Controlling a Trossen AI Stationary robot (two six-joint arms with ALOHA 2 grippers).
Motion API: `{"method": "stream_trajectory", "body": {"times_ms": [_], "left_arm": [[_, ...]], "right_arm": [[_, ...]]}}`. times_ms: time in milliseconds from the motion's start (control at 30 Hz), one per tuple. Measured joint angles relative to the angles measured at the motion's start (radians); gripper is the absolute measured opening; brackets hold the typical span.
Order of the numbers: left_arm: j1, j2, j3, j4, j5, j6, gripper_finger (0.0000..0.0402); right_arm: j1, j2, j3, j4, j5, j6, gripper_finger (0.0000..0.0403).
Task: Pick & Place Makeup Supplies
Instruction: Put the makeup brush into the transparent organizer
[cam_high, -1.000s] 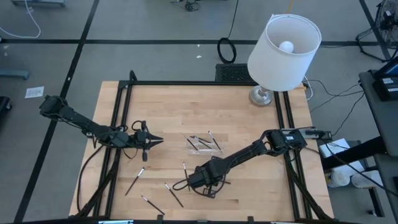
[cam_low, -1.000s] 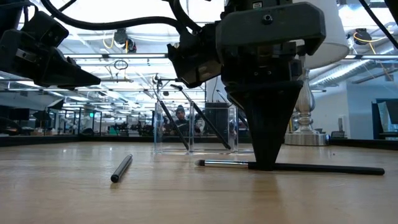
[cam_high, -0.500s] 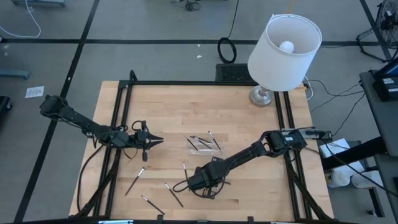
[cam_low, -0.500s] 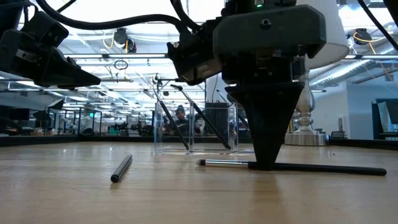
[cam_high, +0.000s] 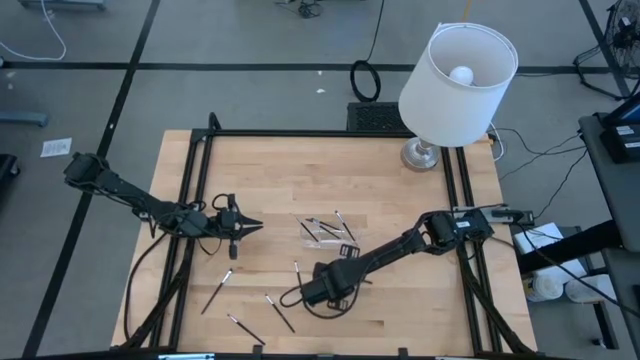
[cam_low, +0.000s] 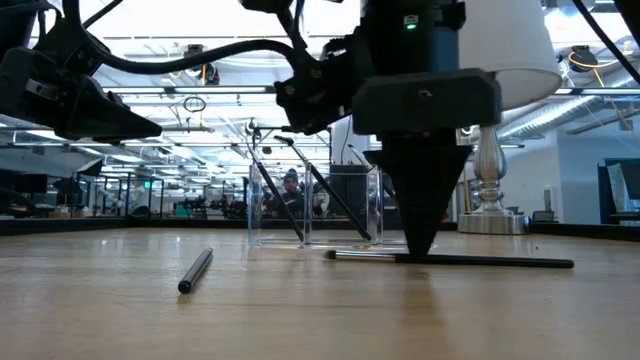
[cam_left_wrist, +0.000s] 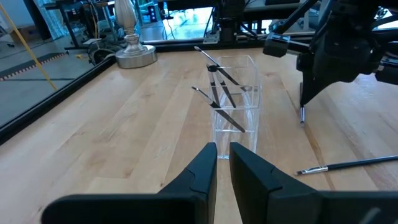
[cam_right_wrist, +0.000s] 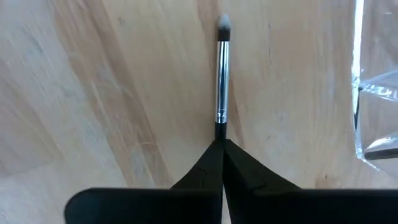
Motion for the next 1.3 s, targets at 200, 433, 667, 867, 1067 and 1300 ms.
{"method": "stream_trajectory", "body": {"times_ms": [200,433,667,867,1067,1300], "left_arm": [[0.0,0.0,0.0,0.0,0.0,0.0,0.0051],[0.0,0.0,0.0,0.0,0.0,0.0,0.0051],[0.0,0.0,0.0,0.0,0.0,-0.001,0.0051],[0.0,0.0,0.0,0.0,0.0,-0.004,0.0051],[0.0,0.0,0.0,0.0,0.0,-0.001,0.0051],[0.0,0.0,0.0,0.001,0.001,0.0,0.0051]], "right_arm": [[0.0,-0.001,0.001,0.002,-0.004,0.003,0.0002],[-0.001,-0.013,0.001,0.003,-0.006,-0.007,0.0001],[-0.006,-0.027,0.003,0.028,-0.063,-0.044,0.0001],[-0.017,-0.04,0.003,0.052,-0.057,-0.06,0.0046],[-0.04,-0.053,0.003,0.261,-0.034,-0.154,0.0116],[-0.075,-0.035,0.003,0.279,-0.033,-0.207,0.0136]]}}
